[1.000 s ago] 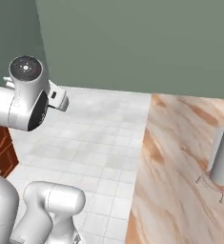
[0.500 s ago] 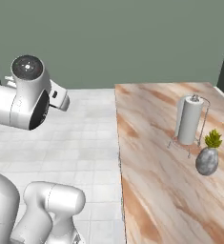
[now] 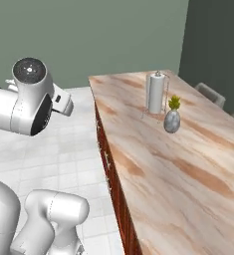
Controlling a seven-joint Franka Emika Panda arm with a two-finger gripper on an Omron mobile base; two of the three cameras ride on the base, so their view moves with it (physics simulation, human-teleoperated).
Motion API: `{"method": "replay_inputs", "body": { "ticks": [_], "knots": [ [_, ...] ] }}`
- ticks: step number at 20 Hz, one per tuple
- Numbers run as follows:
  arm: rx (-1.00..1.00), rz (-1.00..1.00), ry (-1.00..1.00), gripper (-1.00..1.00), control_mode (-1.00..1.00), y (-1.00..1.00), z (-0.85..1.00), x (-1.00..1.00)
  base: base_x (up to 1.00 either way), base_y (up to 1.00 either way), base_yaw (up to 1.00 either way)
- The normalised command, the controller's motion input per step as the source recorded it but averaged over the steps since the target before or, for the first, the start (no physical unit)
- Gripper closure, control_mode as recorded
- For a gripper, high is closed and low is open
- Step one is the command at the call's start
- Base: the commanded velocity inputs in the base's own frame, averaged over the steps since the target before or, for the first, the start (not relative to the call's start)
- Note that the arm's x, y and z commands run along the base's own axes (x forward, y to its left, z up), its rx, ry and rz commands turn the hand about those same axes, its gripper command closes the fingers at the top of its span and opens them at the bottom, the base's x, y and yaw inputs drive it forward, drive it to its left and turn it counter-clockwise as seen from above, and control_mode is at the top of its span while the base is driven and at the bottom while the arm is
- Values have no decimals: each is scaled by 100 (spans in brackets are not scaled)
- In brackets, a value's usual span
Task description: Retrieve the tangerine and apple from the fridge and place them into the bowl on the dining table.
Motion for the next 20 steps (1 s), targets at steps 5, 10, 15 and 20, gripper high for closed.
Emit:
{"method": "replay_inputs", "body": {
  "ticks": [5, 10, 15, 20],
  "knots": [
    [0, 0, 0, 100, 100, 0, 0, 0, -100, 0, -26],
    [0, 0, 0, 100, 100, 0, 0, 0, -100, -16, -25],
    [0, 0, 0, 100, 100, 0, 0, 0, -100, -54, -23],
    [0, 0, 0, 100, 100, 0, 0, 0, -94, -69, -24]
  ]
}}
